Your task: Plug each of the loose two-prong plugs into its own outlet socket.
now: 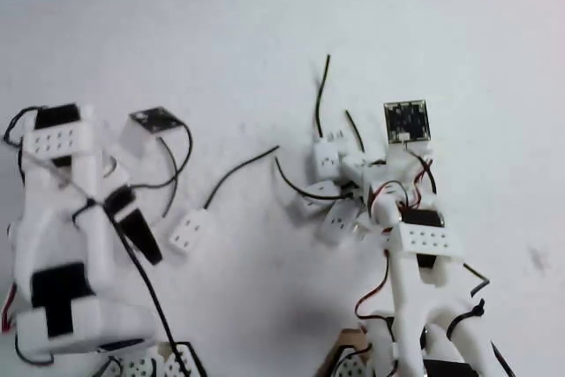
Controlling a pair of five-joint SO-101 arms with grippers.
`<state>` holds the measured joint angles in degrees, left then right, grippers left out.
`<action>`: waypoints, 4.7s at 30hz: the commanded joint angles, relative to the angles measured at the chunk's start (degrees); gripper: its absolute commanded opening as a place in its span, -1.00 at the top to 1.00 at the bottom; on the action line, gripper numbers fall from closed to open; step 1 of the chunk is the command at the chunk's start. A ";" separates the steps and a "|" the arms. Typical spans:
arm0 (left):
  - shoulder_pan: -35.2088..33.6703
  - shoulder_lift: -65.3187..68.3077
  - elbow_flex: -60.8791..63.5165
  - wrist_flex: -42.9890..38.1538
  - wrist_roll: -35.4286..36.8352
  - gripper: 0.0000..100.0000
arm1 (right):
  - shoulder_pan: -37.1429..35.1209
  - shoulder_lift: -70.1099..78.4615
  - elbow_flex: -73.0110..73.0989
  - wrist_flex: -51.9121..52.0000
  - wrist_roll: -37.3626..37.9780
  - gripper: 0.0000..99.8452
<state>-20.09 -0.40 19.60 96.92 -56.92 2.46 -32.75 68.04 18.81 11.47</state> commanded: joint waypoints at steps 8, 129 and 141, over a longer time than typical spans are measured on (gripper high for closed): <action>5.23 13.93 -4.57 -3.25 6.51 0.42 | -0.13 -0.04 -0.53 -1.10 0.35 0.76; -1.36 15.69 1.58 -21.45 -10.20 0.48 | -0.13 -0.04 -0.44 -1.89 0.35 0.76; -1.71 35.56 -18.46 -7.30 -10.11 0.58 | -0.04 -0.04 -0.44 -1.89 0.35 0.76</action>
<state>-22.02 29.05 7.03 85.49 -66.51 2.37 -32.75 68.04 17.93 11.47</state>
